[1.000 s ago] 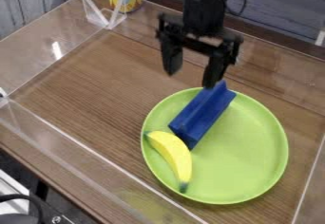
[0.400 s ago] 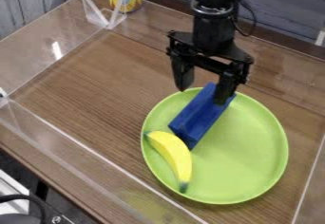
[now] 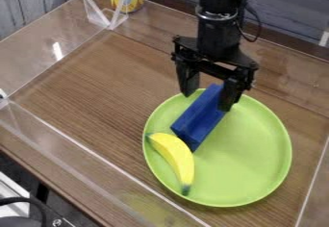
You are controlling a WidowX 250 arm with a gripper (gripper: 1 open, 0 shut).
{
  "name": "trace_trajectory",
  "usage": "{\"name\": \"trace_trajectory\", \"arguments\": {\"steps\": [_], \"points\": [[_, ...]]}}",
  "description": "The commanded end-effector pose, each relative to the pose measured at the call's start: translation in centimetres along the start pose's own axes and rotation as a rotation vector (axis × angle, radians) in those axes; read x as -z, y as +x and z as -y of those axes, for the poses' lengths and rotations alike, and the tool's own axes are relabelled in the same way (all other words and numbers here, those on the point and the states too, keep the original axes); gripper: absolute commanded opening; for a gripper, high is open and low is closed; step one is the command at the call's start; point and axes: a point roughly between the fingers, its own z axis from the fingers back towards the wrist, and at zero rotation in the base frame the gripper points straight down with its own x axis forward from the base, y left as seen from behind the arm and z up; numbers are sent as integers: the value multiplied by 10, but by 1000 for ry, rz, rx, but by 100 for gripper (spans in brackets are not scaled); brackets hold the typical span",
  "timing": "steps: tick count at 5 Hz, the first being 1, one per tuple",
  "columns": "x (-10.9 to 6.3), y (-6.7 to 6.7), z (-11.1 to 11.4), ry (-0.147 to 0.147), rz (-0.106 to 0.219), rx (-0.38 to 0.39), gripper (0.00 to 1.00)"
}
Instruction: Remove the blue object from inside the green plate and put it on the table
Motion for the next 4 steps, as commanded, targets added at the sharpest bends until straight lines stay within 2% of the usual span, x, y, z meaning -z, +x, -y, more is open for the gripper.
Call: {"name": "trace_trajectory", "arguments": {"steps": [1,4], "points": [[-3,3,5,-8,26,30,100],[3,5,5,-18,40,48,100]]}}
